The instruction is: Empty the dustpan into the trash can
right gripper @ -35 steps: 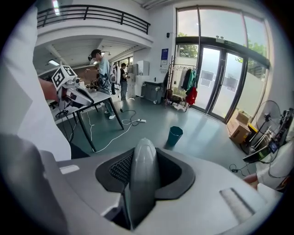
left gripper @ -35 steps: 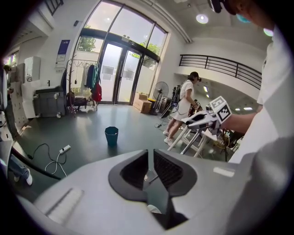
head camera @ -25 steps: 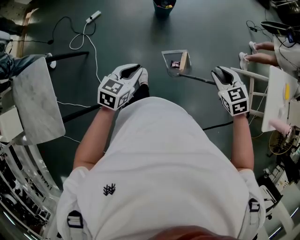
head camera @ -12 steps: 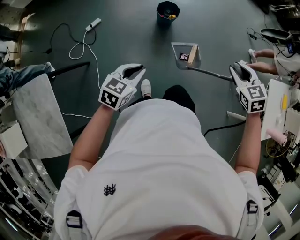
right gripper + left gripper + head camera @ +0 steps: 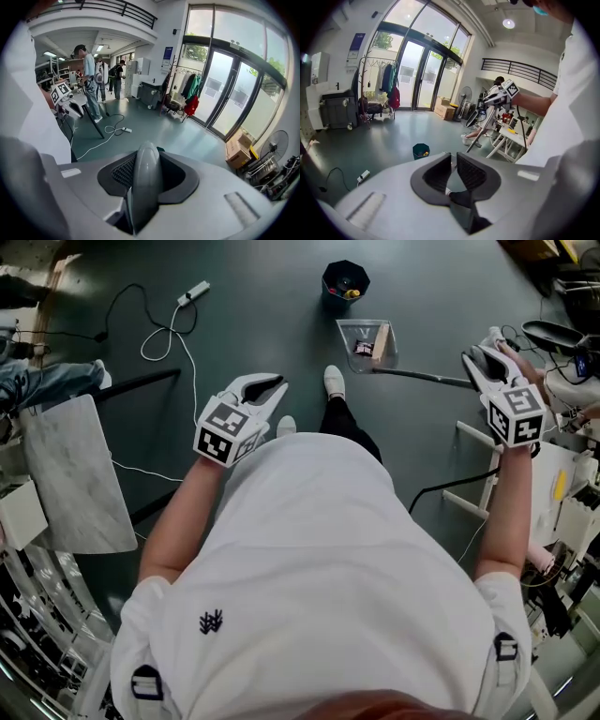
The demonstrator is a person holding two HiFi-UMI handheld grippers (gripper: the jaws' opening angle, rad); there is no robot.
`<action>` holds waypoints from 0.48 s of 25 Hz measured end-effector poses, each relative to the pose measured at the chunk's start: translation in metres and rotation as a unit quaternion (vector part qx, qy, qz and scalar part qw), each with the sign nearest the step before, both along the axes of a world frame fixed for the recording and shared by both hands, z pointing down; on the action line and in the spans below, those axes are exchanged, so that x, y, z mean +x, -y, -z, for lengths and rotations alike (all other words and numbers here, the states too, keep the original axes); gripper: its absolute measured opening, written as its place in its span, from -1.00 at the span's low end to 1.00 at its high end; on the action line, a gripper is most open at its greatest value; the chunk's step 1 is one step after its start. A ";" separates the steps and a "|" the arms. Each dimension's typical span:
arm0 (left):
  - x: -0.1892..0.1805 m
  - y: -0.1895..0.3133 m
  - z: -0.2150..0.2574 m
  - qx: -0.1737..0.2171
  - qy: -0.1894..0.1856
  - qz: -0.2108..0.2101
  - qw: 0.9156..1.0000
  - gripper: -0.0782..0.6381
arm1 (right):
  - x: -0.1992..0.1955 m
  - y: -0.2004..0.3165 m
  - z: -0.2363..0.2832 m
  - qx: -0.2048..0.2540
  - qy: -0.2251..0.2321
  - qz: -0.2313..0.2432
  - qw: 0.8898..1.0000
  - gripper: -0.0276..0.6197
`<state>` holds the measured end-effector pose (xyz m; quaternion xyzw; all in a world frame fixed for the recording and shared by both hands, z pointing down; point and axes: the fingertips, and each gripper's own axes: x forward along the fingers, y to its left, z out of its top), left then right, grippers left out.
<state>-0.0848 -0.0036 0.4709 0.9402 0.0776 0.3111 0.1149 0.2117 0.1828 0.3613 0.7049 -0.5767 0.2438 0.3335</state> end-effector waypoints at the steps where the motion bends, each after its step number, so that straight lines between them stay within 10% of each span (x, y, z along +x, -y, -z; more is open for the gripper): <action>1: 0.007 0.005 0.001 0.002 0.003 0.010 1.000 -0.52 | 0.009 0.007 0.002 0.001 0.005 0.007 1.000 -0.57; 12: 0.105 0.032 0.023 0.013 0.003 0.085 0.996 -0.52 | 0.108 0.086 0.028 -0.003 0.006 0.113 0.994 -0.57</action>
